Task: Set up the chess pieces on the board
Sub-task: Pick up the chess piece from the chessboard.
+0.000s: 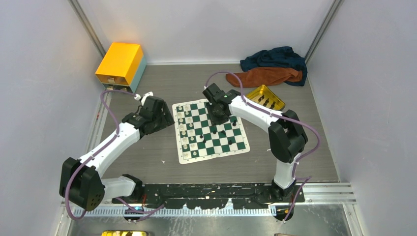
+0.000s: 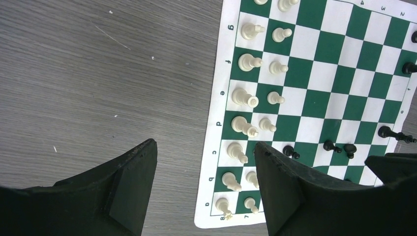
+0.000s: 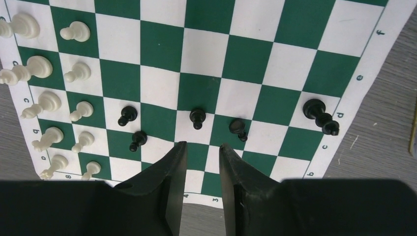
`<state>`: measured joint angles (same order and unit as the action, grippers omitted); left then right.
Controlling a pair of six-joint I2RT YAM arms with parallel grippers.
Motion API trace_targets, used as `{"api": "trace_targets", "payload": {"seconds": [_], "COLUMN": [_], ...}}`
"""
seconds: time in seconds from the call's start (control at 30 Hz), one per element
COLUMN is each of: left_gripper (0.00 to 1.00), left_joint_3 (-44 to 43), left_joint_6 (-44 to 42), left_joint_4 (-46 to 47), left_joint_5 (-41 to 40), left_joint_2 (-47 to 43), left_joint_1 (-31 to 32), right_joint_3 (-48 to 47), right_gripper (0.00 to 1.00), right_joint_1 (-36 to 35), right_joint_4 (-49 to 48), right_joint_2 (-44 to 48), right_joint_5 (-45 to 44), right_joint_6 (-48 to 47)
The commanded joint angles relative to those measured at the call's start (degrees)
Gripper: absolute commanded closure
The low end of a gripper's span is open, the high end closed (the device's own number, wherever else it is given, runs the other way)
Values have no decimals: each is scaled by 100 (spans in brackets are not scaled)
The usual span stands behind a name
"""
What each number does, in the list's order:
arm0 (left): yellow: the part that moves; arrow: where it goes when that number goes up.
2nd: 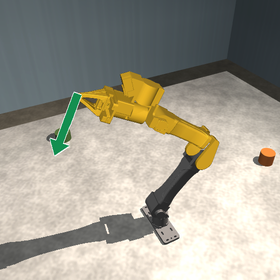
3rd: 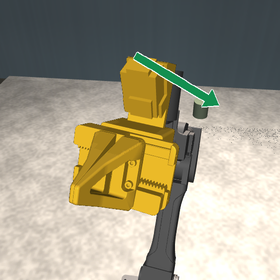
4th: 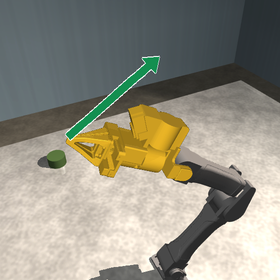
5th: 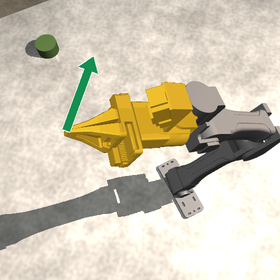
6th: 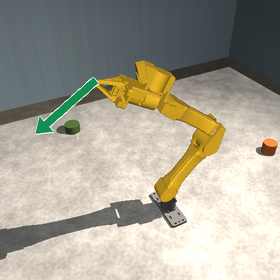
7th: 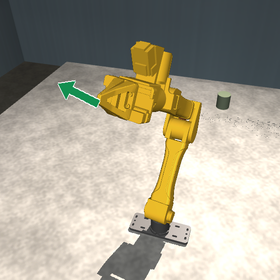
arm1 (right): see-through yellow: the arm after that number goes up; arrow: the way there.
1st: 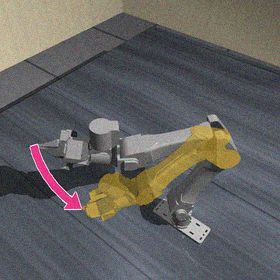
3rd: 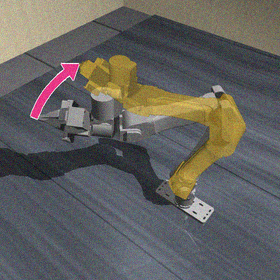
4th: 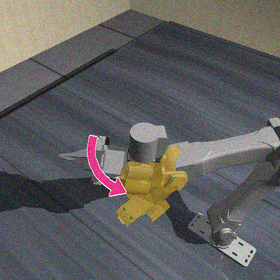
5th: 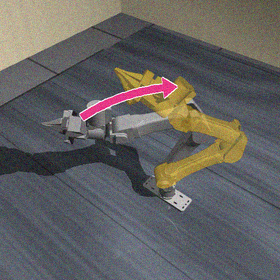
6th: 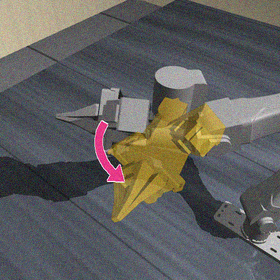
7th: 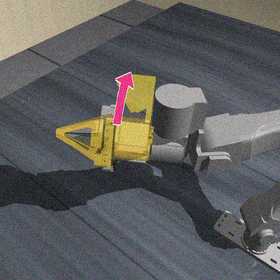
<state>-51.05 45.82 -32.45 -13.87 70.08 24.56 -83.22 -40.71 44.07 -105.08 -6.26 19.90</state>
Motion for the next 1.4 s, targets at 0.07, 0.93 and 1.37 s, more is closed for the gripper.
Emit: {"api": "trace_targets", "payload": {"seconds": [0.07, 0.93, 1.37], "left_gripper": [27, 27, 27], "left_joint_3": [33, 104, 104], "left_joint_6": [-54, -109, -109], "left_joint_4": [143, 185, 211], "left_joint_5": [-18, -60, -72], "left_joint_2": [-171, -58, 25], "left_joint_1": [-39, -39, -39], "right_joint_3": [-52, 198, 197], "right_gripper": [64, 64, 68], "right_joint_1": [-44, -69, -67], "right_joint_4": [-240, -535, -602], "right_joint_2": [-173, -498, -625], "right_joint_5": [136, 381, 445], "right_joint_6": [117, 178, 161]}}
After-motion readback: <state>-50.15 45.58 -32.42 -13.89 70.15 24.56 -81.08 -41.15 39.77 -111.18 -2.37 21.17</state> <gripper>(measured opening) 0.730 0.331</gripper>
